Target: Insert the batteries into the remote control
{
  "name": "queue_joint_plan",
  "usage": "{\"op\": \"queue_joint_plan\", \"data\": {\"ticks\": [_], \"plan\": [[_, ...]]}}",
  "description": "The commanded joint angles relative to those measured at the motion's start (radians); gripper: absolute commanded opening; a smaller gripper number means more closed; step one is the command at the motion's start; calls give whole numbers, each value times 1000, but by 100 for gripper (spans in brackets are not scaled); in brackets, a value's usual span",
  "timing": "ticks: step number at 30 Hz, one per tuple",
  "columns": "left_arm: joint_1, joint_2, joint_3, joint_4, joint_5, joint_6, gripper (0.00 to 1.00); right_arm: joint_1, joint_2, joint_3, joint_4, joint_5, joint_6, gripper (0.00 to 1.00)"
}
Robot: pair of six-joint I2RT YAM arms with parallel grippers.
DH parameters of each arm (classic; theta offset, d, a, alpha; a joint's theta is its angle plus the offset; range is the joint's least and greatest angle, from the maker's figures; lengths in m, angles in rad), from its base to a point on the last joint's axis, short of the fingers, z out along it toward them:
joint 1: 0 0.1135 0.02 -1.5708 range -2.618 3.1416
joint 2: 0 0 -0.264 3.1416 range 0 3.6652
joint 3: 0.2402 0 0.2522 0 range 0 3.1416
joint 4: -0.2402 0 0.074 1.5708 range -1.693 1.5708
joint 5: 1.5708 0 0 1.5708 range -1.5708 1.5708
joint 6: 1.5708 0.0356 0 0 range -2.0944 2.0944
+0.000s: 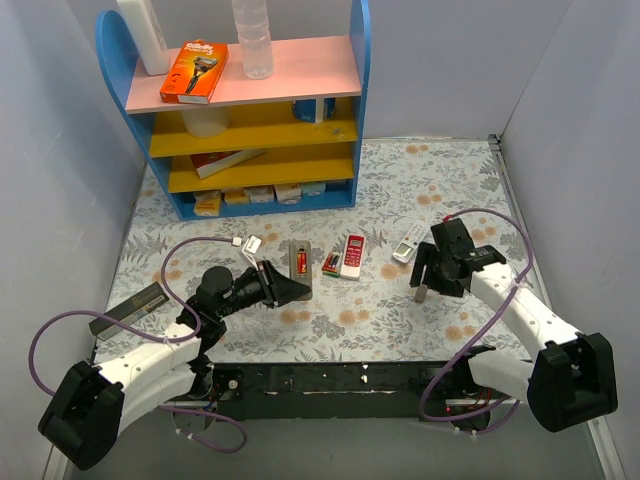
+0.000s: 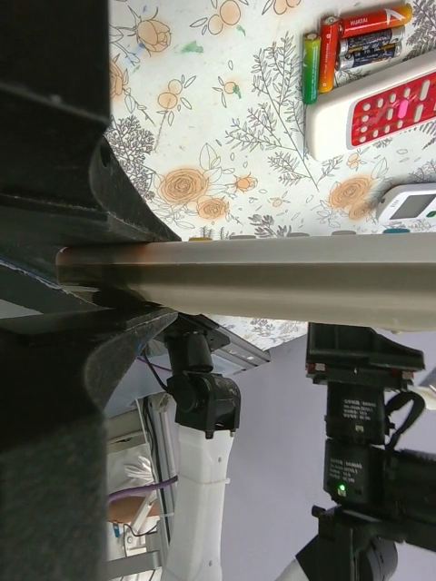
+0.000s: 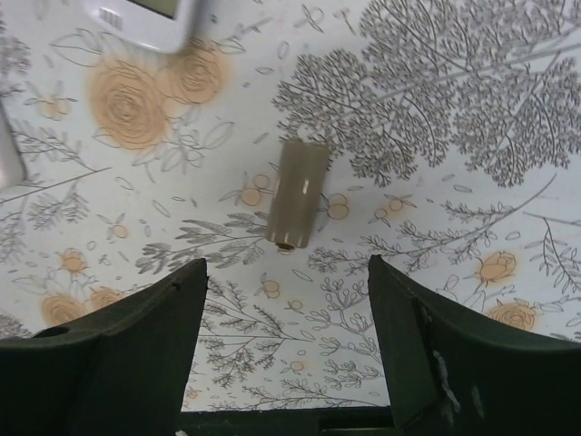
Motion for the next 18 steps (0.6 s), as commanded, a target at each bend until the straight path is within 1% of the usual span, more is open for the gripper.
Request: {"op": "queue_joint_plan", "data": {"ticks": [1, 5, 6, 9, 15, 17, 18], "plan": [[-2, -2, 47, 2, 24, 27, 2, -16, -12, -61, 27, 51, 78, 77], [-4, -3, 49, -7, 27, 33, 2, -28, 14, -104, 70, 43, 90, 73], [-2, -3, 50, -9, 28, 35, 2, -28, 25, -107, 79, 42, 90, 70], [-2, -3, 52, -17, 29, 35, 2, -29, 54, -112, 108, 23, 89, 68], [-2, -17, 52, -29, 29, 44, 2, -29, 123, -116, 170, -76, 81, 68], [-4, -22, 52, -35, 24, 45, 2, -29, 152, -110, 188, -132, 78, 68], [-4, -25, 52, -38, 21, 47, 2, -28, 164, -103, 201, -185, 73, 68]]}}
